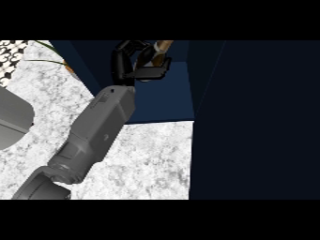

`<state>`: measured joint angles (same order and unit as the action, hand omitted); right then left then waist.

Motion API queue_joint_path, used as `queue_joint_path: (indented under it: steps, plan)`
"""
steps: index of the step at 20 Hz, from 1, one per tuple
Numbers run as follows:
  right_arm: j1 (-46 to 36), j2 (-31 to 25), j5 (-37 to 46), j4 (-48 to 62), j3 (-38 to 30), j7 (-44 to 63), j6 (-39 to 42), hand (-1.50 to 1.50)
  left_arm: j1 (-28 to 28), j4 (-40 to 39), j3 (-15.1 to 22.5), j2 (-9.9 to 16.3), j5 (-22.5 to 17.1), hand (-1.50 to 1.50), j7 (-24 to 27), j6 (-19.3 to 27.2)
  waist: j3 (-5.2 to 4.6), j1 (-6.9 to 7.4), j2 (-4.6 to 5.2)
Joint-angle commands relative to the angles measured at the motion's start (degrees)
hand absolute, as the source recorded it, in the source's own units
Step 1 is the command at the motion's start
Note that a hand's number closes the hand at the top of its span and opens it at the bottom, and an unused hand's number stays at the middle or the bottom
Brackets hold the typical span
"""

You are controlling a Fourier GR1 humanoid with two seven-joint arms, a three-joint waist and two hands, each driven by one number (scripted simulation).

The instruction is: Pick up the wine, place it into the cabinet and close the cabinet

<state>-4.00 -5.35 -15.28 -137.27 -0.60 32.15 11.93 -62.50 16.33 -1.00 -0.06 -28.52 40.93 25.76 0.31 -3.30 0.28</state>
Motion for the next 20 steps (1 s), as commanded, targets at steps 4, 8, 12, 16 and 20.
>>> queue_joint_path:
  steps: [4,8,12,16,20]
  plan:
    - [1.7,0.3,-2.3,-2.1,0.0,-1.4,1.3,-1.50,-2.3,-4.5,-2.2,0.1,-1.5,1.50,0.4,0.9,-0.32,0.22,0.60]
    - [1.5,1.2,-0.7,-3.2,1.9,0.2,-0.7,-1.50,-1.1,-6.4,-2.4,0.1,-0.6,1.50,3.7,1.9,-0.34,-0.17,0.79]
    - [-0.4,-1.0,-3.4,-1.6,-1.5,0.1,0.5,-1.50,-2.0,-8.6,-2.4,1.4,0.2,-1.50,0.9,0.7,-0.33,-0.25,1.01]
    - [-1.8,-0.1,-2.3,-4.2,0.5,2.6,-1.8,-1.50,-3.1,-9.6,-2.3,0.7,1.1,-1.50,2.0,3.9,-0.38,-0.73,1.08]
    - [0.3,0.5,-0.1,-3.7,2.1,0.4,-1.0,-1.50,-2.2,-10.6,-1.9,1.9,2.2,-1.50,1.7,3.2,-0.37,-0.51,1.04]
